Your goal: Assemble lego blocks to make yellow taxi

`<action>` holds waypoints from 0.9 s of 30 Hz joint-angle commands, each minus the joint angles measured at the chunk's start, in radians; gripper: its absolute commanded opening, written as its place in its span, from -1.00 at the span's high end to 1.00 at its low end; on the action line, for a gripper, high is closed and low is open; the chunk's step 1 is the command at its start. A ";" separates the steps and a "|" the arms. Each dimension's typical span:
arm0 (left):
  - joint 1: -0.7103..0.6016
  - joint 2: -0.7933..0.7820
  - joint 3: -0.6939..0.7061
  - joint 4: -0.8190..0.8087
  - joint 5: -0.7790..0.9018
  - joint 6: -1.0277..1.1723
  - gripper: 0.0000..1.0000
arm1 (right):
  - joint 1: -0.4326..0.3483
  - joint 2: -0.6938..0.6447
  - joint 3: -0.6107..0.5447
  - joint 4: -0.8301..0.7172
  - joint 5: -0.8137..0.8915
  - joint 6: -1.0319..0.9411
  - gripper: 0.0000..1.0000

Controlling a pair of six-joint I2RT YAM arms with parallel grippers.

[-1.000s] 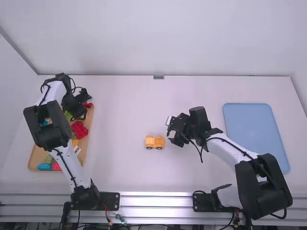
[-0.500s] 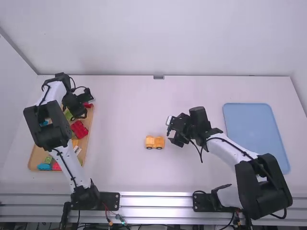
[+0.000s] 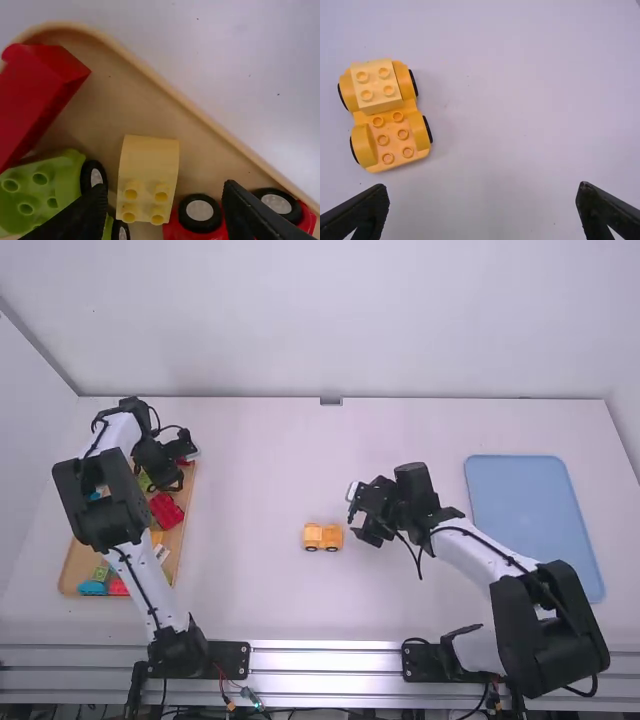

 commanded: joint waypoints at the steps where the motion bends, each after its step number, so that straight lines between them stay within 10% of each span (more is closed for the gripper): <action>1: 0.006 0.016 -0.016 -0.006 -0.031 -0.006 -0.22 | 0.000 -0.014 0.001 -0.002 -0.004 0.006 -0.97; 27: 0.078 0.017 -0.118 0.113 0.103 0.080 -0.14 | 0.001 -0.015 0.001 0.003 -0.032 0.006 -0.97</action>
